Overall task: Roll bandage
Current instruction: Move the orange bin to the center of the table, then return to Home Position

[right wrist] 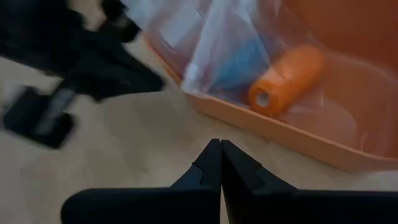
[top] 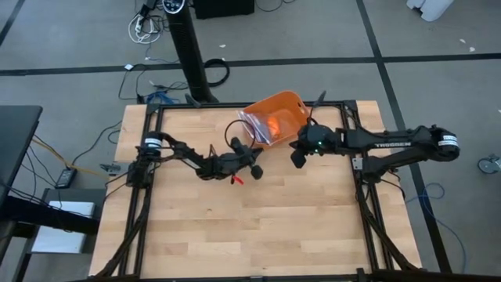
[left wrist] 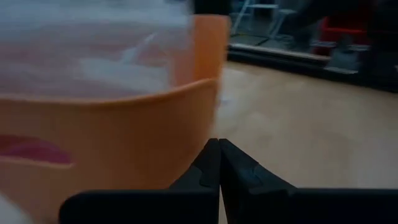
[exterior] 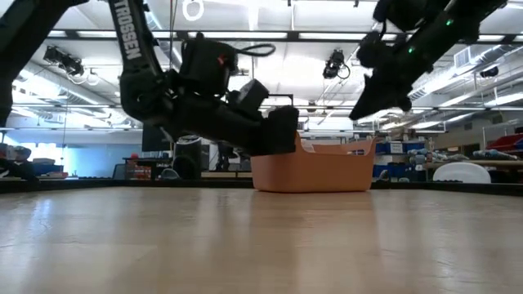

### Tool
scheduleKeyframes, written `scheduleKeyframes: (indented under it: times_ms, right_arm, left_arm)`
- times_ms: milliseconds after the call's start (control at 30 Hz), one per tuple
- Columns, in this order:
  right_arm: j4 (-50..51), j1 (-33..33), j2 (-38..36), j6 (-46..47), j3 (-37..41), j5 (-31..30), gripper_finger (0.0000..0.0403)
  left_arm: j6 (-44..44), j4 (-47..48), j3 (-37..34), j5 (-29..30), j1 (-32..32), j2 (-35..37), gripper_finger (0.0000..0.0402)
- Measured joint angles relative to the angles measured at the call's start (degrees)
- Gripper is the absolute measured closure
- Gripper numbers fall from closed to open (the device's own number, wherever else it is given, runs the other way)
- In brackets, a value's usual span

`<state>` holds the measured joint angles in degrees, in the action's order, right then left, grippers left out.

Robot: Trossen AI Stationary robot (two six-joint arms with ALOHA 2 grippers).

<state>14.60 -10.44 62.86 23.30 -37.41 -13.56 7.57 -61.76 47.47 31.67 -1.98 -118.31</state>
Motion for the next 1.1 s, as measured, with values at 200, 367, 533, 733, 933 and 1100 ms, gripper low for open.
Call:
scheduleKeyframes:
  times_ms: [200, 367, 533, 733, 933, 1100]
  right_arm:
    - [1.5, 4.5, -4.6, 0.1, 0.0, -3.6, 0.0402]
    - [1.9, 6.8, -6.9, -1.5, 0.0, -5.1, 0.0401]
    - [1.1, 8.9, -7.2, -5.4, 0.0, -8.4, 0.0402]
    - [0.4, 10.5, -7.4, -7.7, 0.0, -9.3, 0.0402]
    - [-6.1, 12.7, -7.6, -10.6, 1.0, -6.9, 0.0403]
    - [-23.5, 15.6, -7.6, -20.7, 7.5, 0.7, 0.0403]
  left_arm:
    - [-0.1, 0.9, -1.3, 7.2, -1.2, -0.3, 0.0396]
    - [0.4, 0.6, -2.6, 6.5, -3.5, -0.2, 0.0396]
    - [0.4, -1.8, -2.7, 1.3, -7.9, -0.1, 0.0396]
    - [3.4, -2.4, -3.0, -8.6, -12.0, -0.1, 0.0396]
    - [3.3, -4.1, -9.4, -21.6, -10.3, 6.1, 0.0396]
    - [3.2, -4.9, -21.0, -30.1, -7.9, 21.6, 0.0396]
